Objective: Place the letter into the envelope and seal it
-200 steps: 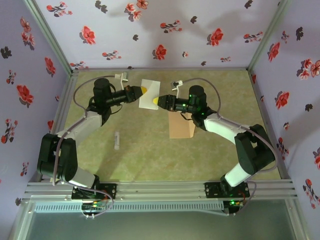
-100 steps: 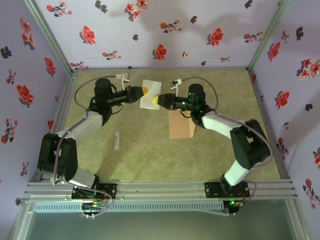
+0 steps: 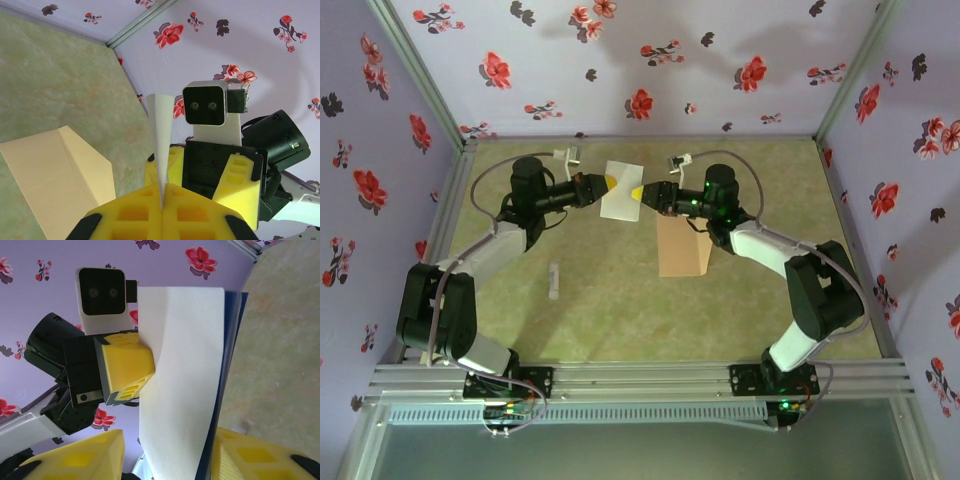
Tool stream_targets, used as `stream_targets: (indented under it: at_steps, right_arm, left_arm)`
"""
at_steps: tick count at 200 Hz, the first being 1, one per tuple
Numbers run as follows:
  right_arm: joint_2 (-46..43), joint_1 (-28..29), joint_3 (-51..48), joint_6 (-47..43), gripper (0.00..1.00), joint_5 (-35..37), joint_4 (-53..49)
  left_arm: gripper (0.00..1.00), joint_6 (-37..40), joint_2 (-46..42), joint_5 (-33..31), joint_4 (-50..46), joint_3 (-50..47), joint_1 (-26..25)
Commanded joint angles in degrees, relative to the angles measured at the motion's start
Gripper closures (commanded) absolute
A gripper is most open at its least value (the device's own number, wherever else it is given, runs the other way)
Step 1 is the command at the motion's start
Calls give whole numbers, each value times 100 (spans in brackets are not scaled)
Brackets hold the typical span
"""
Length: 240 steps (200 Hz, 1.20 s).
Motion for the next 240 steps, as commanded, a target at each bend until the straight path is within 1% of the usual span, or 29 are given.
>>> stream_targets:
  at_steps: [1,12,38,81,102,143,176,222,240]
  right_arm:
    - [-57,-33,104,-64,49,-188,96]
    - [18,-29,149,-62,46,-200,80]
    - [194,-32,230,-36,44,-233,53]
    - [452,3,353,414,44,-510,601]
    - [541,28,358,686,48,-631,981]
    - [572,59,330,850,63,-769,1189]
    - [486,53,239,769,68,-739,1096]
    - [274,37,116,322,71,-546,445]
    - [220,37,55,267,73,-467,337]
  left_arm:
    - [100,96,64,135,40,109,-48]
    - [100,91,61,138,51,120,-53]
    - [100,55,69,140,84,140,-73]
    - [100,47,123,141,110,167,-90]
    - [100,5,174,137,179,167,-95]
    - [100,-2,264,137,227,201,-98]
    - [100,4,294,134,216,224,-86]
    - [100,21,307,135,203,228,-78]
    - [100,18,301,137,203,228,-69]
